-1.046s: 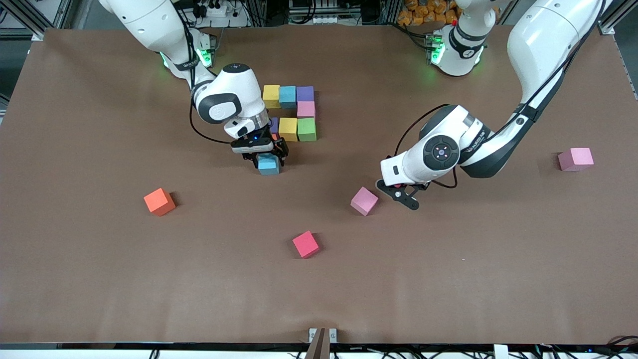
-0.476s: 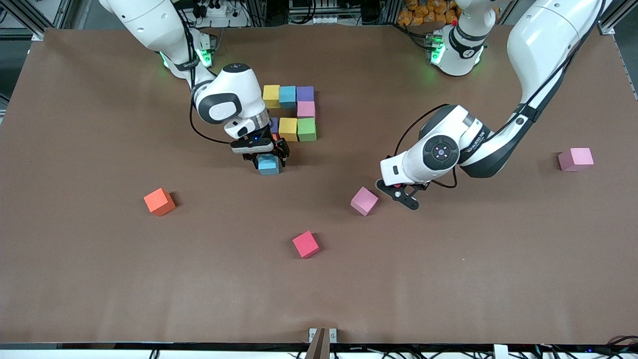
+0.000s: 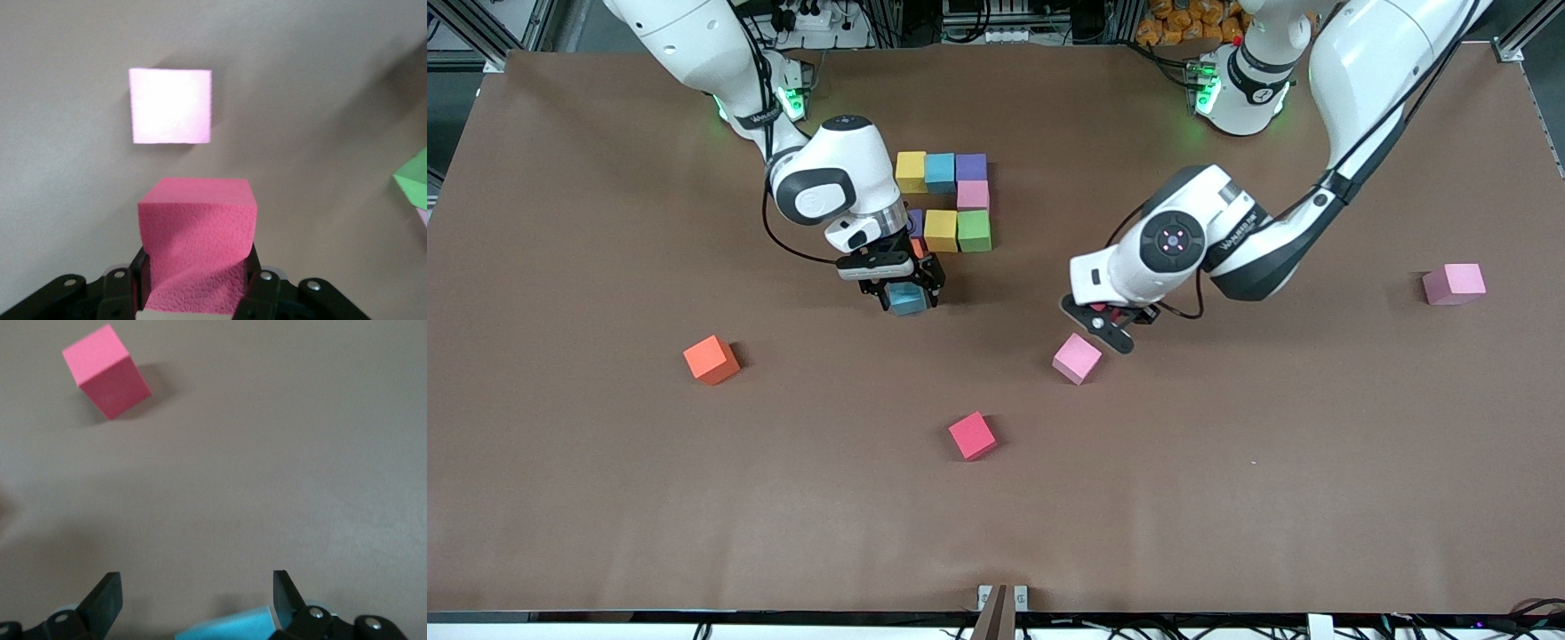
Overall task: Form number 2 with 11 blocks
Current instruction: 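Release blue and raise the right gripper while the left gripper carries pink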
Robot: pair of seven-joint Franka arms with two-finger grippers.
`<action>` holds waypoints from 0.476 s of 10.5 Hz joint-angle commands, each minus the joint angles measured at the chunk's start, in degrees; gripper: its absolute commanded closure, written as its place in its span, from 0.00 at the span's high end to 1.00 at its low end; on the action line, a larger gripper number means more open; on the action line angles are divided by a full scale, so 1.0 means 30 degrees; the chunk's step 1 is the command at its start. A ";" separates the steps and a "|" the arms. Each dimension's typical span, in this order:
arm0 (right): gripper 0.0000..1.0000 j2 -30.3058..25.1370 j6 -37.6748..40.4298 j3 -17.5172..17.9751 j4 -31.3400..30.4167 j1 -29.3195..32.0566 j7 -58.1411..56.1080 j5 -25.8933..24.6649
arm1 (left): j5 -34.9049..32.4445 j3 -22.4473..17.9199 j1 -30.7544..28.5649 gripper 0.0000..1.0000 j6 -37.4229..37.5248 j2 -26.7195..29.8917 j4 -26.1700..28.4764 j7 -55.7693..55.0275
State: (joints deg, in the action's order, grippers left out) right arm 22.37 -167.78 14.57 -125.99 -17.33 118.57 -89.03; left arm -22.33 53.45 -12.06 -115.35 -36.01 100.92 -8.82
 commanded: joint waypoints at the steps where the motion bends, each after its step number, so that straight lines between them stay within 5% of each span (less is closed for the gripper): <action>1: 1.00 -0.0336 -0.0119 0.0154 0.0306 0.0880 -0.0319 -0.0645 | 0.0470 -0.0034 0.0184 0.00 0.0013 0.0285 -0.0211 0.1468; 5: 1.00 -0.0249 -0.0556 -0.0899 0.1067 0.1437 -0.0763 -0.0558 | 0.0646 0.0405 0.0591 0.00 0.0013 0.0169 -0.0620 0.3612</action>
State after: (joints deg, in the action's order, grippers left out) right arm 22.33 -168.13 12.61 -123.33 -14.30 116.12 -89.25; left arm -21.75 54.28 -11.40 -115.54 -36.04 100.01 -0.15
